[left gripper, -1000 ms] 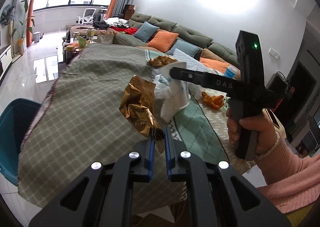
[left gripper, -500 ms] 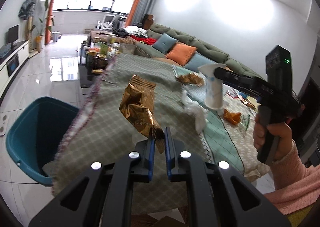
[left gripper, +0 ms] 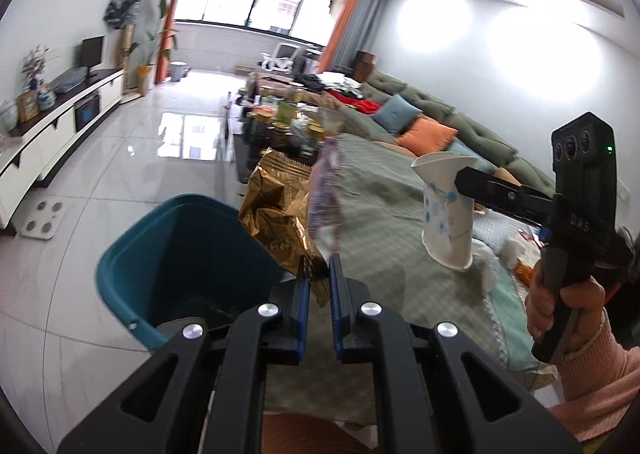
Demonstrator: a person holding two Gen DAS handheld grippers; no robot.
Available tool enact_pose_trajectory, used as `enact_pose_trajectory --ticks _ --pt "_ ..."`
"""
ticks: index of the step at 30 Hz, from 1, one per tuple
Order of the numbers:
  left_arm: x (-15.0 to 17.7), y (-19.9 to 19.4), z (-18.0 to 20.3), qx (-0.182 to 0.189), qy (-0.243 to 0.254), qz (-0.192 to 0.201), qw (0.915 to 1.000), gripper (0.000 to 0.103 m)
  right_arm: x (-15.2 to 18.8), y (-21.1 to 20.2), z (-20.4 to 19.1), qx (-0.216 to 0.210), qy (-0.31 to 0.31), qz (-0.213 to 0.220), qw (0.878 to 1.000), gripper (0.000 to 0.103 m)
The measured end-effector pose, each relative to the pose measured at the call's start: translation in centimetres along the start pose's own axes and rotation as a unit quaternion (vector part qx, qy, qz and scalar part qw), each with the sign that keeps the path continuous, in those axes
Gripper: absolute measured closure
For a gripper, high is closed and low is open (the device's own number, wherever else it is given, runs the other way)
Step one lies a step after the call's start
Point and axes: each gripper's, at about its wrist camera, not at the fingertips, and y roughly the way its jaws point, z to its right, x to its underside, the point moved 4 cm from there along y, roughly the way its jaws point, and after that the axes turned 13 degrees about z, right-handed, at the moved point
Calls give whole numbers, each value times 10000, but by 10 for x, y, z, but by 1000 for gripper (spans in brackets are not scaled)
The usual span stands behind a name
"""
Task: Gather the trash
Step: 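Carry the foil wrapper and paper cup to the teal bin and release both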
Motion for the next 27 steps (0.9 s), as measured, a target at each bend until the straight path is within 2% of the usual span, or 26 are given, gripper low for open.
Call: enact_pose_trajectory --ticks 8,14,27 --pt "4 6 -39 -384 -262 -132 9988 92 1 47 -28 -396 -75 -187 9990 35" --pt "11 18 -59 -490 -377 -272 9977 92 12 86 -42 -480 -107 -552 9973 35" --pt "22 45 -80 -580 -645 -479 9951 92 37 133 -40 -204 -106 -1253 9919 34"
